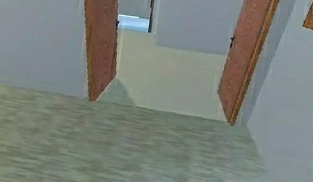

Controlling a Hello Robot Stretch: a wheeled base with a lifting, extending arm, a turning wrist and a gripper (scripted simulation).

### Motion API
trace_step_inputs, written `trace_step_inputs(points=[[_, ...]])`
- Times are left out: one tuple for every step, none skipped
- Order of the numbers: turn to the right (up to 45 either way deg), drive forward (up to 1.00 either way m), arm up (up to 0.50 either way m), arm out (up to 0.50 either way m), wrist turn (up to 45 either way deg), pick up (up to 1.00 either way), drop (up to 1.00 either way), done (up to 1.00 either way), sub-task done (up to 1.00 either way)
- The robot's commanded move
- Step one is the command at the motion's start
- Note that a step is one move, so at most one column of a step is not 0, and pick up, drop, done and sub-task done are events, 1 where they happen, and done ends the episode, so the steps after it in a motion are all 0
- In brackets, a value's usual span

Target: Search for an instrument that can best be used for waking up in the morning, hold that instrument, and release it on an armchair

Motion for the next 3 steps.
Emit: trace_step_inputs(points=[[-3.0, 0.00, 0.00, 0.00, 0.0, 0.00, 0.00, 0.00, 0.00], [0.0, 0.75, 0.00, 0.00, 0.0, 0.00, 0.00, 0.00, 0.00], [0.0, 1.00, 0.00, 0.00, 0.0, 0.00, 0.00, 0.00, 0.00]])
